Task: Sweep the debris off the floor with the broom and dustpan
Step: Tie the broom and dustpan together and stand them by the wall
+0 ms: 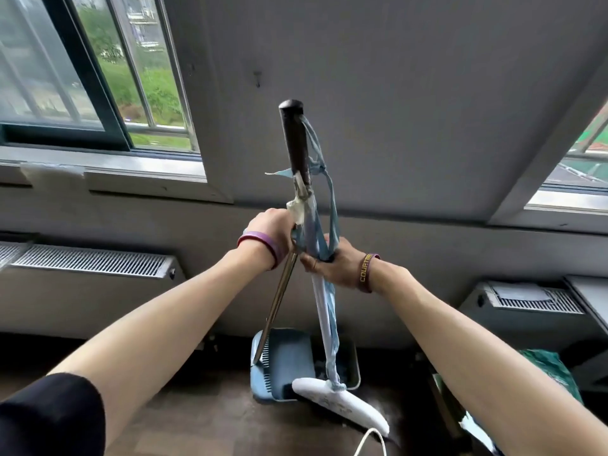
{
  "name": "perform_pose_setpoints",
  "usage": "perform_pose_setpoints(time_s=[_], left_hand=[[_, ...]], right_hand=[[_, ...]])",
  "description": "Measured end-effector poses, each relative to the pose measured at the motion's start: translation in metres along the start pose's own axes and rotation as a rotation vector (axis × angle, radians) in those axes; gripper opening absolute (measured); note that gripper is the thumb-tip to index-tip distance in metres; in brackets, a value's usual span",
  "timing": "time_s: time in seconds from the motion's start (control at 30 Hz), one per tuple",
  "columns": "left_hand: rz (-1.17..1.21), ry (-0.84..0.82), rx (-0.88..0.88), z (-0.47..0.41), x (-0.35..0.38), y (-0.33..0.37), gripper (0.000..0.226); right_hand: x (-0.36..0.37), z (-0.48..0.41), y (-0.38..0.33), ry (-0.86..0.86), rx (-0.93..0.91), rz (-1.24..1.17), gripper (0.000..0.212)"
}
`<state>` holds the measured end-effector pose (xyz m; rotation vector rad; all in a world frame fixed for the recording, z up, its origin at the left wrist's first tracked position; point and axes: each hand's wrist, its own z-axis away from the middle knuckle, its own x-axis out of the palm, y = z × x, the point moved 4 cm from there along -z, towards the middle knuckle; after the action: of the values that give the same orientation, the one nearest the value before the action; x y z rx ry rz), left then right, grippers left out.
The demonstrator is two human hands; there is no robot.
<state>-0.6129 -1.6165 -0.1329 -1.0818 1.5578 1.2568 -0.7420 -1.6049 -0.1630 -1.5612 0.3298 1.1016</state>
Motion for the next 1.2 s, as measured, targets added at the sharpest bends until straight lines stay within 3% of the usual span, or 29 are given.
perform_pose_setpoints(time_s=[0.17, 0.37, 0.63, 0.83, 1.07, 1.2], left_hand=[[-0.054, 0.082, 0.087, -0.004, -0.021, -0.027, 0.02], [-0.08, 0.048, 0.161, -0.022, -0.019, -0.057, 0.028], [-0.111, 0.122, 0.189, -0.025, -0.021, -0.057, 0.021], [-0.056, 0.077, 0.143, -0.023, -0.007, -0.057, 0.016], [0.085, 0.271, 0.117, -0.02, -0.037, -0.067, 0.007], [0.155, 0.192, 0.076, -0.027, -0.034, -0.079, 0.032]], right_hand=[[0.004, -0.01, -0.019, -0.105, 0.01, -0.087, 0.036], [-0.013, -0.025, -0.035, -0.022, -0.049, -0.196, 0.031], [-0.003, -0.04, -0.064, -0.075, -0.115, -0.188, 0.036], [0.018, -0.06, -0.037, -0.011, -0.001, -0.062, 0.038], [0.065, -0.067, 0.002, -0.125, 0.141, 0.055, 0.056], [0.065, -0.067, -0.027, -0.023, -0.041, -0.131, 0.051]])
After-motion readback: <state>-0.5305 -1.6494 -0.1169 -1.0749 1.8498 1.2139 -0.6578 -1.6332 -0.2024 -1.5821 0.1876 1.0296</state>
